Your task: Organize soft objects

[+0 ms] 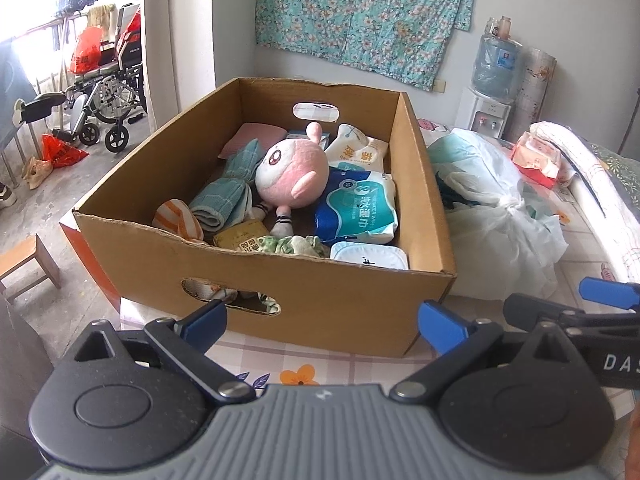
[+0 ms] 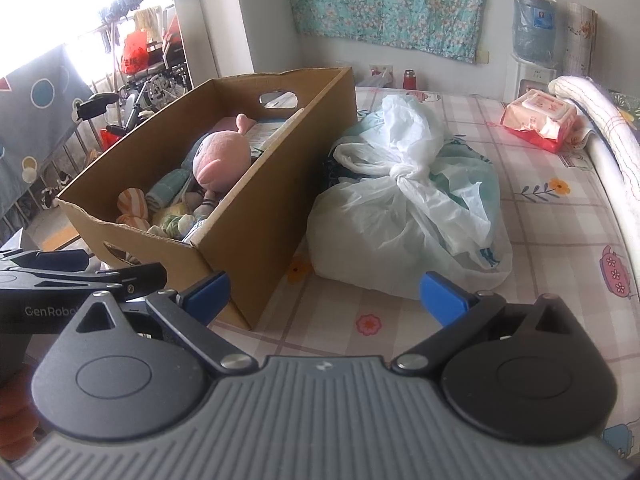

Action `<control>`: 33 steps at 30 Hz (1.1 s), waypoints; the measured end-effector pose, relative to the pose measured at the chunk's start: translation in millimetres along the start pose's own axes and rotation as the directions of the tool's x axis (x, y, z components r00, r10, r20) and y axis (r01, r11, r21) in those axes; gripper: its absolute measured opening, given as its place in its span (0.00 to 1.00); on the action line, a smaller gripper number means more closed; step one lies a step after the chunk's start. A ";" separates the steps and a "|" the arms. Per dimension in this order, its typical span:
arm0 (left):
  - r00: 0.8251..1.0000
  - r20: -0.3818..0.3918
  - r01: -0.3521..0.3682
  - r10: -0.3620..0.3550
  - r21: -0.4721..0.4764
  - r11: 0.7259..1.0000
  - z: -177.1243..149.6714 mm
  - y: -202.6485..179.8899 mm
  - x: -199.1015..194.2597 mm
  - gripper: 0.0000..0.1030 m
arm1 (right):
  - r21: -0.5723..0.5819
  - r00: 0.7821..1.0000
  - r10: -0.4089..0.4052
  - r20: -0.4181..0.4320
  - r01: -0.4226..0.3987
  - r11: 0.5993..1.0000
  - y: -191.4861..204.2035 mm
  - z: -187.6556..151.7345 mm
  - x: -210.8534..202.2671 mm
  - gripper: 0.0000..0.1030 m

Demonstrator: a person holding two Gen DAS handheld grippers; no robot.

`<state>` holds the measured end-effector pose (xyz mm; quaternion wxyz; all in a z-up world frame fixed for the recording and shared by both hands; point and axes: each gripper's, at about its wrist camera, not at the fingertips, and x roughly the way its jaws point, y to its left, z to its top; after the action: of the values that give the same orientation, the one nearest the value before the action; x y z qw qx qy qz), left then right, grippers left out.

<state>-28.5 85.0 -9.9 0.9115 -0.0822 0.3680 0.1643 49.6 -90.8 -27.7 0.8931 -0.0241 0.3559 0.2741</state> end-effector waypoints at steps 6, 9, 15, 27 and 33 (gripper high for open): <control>1.000 -0.001 -0.006 0.006 -0.002 1.000 -0.1 2.5 0.5 0.99 | -0.006 1.000 -0.004 -0.010 0.004 1.000 2.3 0.8 3.1 0.99; 1.000 0.002 -0.010 0.010 -0.004 1.000 0.4 3.3 0.1 0.99 | -0.005 1.000 -0.004 -0.010 0.004 1.000 2.5 1.3 3.7 0.99; 1.000 0.004 -0.014 0.014 -0.011 1.000 0.9 4.8 0.2 0.99 | -0.007 1.000 -0.004 -0.010 0.004 1.000 3.3 1.5 4.3 0.99; 1.000 -0.004 -0.016 0.016 -0.021 1.000 2.2 7.7 1.2 0.98 | -0.007 1.000 0.005 -0.022 -0.005 1.000 6.5 6.0 9.8 0.99; 1.000 -0.008 -0.016 0.016 -0.028 0.999 2.8 8.2 1.6 0.98 | -0.005 1.000 0.010 -0.027 -0.010 1.000 6.0 7.2 11.6 0.99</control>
<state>-28.5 93.8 -9.3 0.9074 -0.0925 0.3699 0.1765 57.9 -78.5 -28.9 0.8867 -0.0285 0.3675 0.2792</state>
